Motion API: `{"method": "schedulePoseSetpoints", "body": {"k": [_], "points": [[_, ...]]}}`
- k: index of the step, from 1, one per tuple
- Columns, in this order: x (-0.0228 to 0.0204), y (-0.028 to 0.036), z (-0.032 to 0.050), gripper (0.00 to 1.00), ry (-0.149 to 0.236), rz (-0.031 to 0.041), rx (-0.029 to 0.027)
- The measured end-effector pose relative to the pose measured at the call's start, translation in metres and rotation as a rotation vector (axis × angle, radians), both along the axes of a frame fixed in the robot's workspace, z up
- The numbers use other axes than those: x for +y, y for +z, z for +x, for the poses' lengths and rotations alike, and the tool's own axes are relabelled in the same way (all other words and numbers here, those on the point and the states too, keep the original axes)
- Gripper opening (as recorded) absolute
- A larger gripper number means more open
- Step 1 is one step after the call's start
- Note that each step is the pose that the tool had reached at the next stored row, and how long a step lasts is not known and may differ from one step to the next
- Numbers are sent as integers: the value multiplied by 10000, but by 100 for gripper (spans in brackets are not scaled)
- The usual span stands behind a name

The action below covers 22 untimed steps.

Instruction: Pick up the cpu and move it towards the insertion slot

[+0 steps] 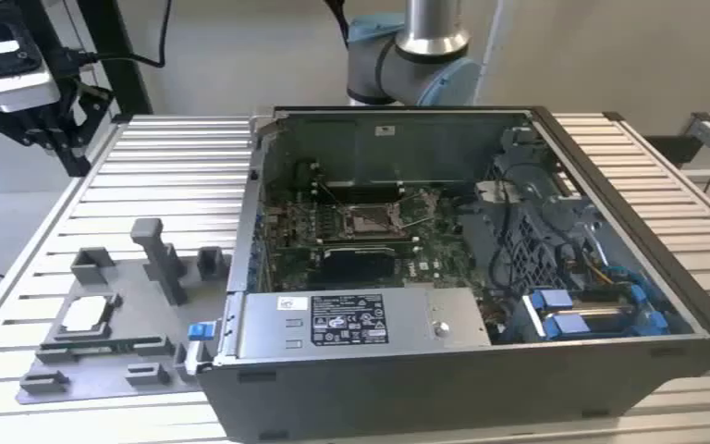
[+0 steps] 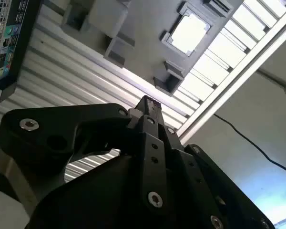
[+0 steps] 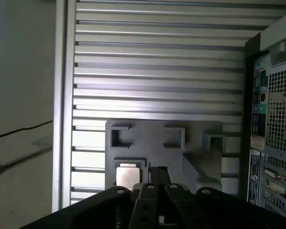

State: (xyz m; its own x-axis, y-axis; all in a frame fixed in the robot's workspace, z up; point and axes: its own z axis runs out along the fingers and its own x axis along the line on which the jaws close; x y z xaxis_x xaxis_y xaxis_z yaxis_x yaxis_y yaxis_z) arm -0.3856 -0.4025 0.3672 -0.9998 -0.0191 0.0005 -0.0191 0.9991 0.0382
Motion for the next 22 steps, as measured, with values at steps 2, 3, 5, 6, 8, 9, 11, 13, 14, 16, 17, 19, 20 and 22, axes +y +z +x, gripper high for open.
{"method": "schedulePoseSetpoints", "body": {"k": [2,3,5,6,8,9,11,13,14,16,17,19,20,22], "points": [[0,0,0,0,0,0,0],[0,0,0,0,1,0,0],[0,0,0,0,0,0,1],[0,0,0,0,0,0,0],[0,0,0,0,0,0,0],[0,0,0,0,0,0,0],[0,0,0,0,0,0,0],[-3,0,-7,0,1,-1,1],[-4,-2,-16,0,-1,0,0],[-30,-6,-53,0,1,0,1],[-53,-10,-84,0,0,0,0],[-96,-16,-132,0,0,0,0],[-108,-21,-144,0,-1,0,0],[-131,-32,-163,0,0,1,-1]]}}
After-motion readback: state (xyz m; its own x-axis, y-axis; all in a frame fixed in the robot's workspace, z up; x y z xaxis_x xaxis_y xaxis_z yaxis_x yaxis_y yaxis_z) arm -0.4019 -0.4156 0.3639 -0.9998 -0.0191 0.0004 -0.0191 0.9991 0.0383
